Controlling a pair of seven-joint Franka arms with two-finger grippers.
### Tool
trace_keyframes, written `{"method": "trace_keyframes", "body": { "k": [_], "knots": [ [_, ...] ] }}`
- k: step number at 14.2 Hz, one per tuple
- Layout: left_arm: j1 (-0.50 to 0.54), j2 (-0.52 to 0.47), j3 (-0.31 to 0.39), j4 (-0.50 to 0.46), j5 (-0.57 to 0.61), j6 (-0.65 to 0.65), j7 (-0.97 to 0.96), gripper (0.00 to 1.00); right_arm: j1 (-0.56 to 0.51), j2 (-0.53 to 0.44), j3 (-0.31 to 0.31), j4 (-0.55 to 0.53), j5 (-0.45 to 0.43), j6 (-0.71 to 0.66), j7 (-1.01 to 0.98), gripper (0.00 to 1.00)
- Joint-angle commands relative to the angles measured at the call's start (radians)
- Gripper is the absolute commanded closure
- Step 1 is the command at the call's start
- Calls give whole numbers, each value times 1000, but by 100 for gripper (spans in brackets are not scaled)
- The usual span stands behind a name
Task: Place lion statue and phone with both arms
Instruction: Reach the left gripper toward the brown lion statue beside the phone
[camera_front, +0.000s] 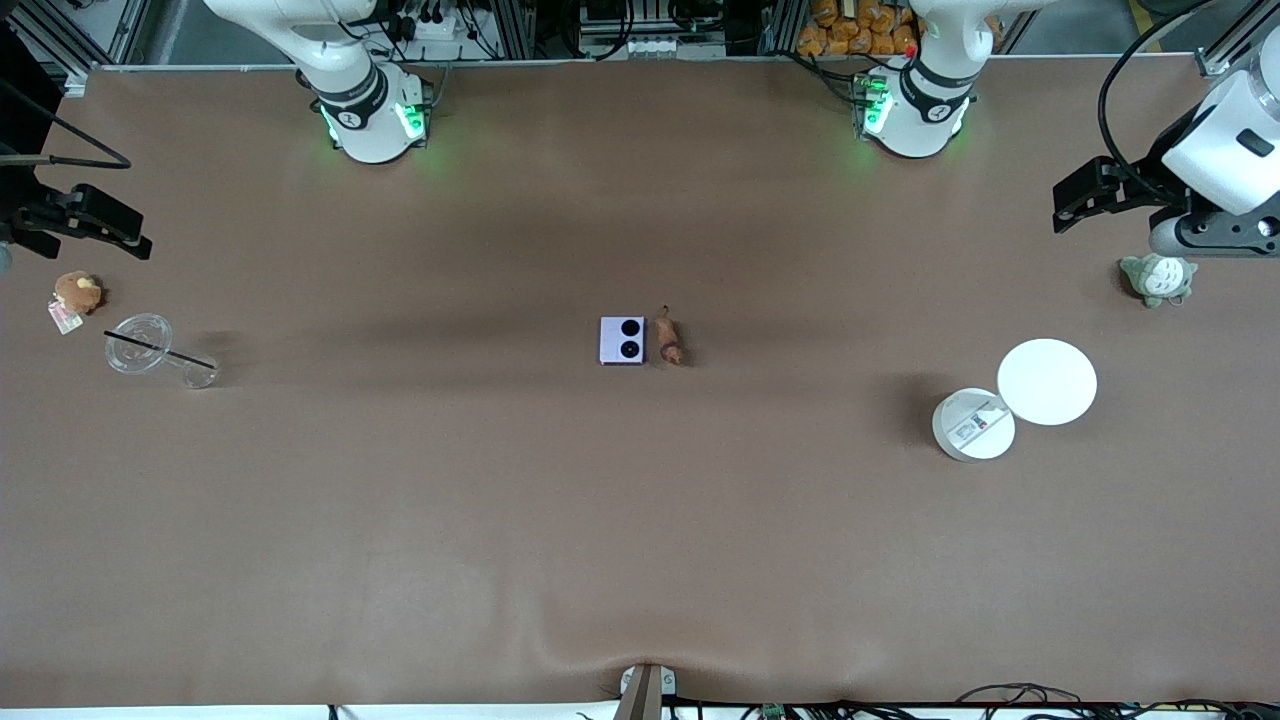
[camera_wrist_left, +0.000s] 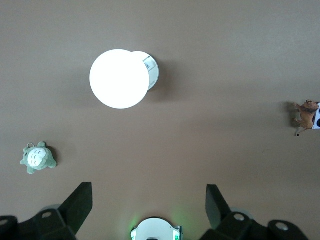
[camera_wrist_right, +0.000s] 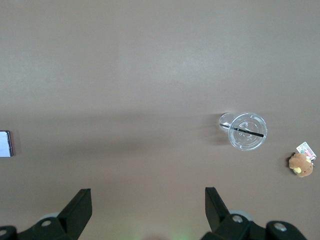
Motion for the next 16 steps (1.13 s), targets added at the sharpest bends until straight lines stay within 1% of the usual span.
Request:
{"method": "trace_keyframes", "body": {
  "k": [1, 5, 7, 8, 10, 12, 14, 15, 16],
  "knots": [
    [3, -1, 4, 14, 18, -22, 15, 0, -3, 6, 2, 10, 9, -10, 11, 0],
    [-1, 15, 4, 15, 18, -22, 16, 0, -3, 4, 2, 9, 9, -10, 11, 0],
    [-15, 64, -11, 34, 9, -22, 12, 0, -3, 6, 2, 9, 9, -10, 11, 0],
    [-29, 93, -19, 34, -2, -21, -20, 0, -3, 4, 2, 9, 9, -10, 11, 0],
    [-94, 160, -42, 40, -27, -5, -138, 0, -3, 4, 2, 9, 9, -10, 11, 0],
    [-215, 249, -44, 64, -25, 25, -278, 0, -3, 4, 2, 9, 9, -10, 11, 0],
    [-320, 320, -44, 66, -22, 128, -478, 0, -4, 6, 2, 9, 9, -10, 11, 0],
    [-360, 356, -45, 66, -25, 180, -552, 0, -4, 4, 2, 9, 9, -10, 11, 0],
    [-400, 396, -45, 66, -24, 229, -585, 0, -4, 6, 2, 9, 7, -10, 11, 0]
  ]
}}
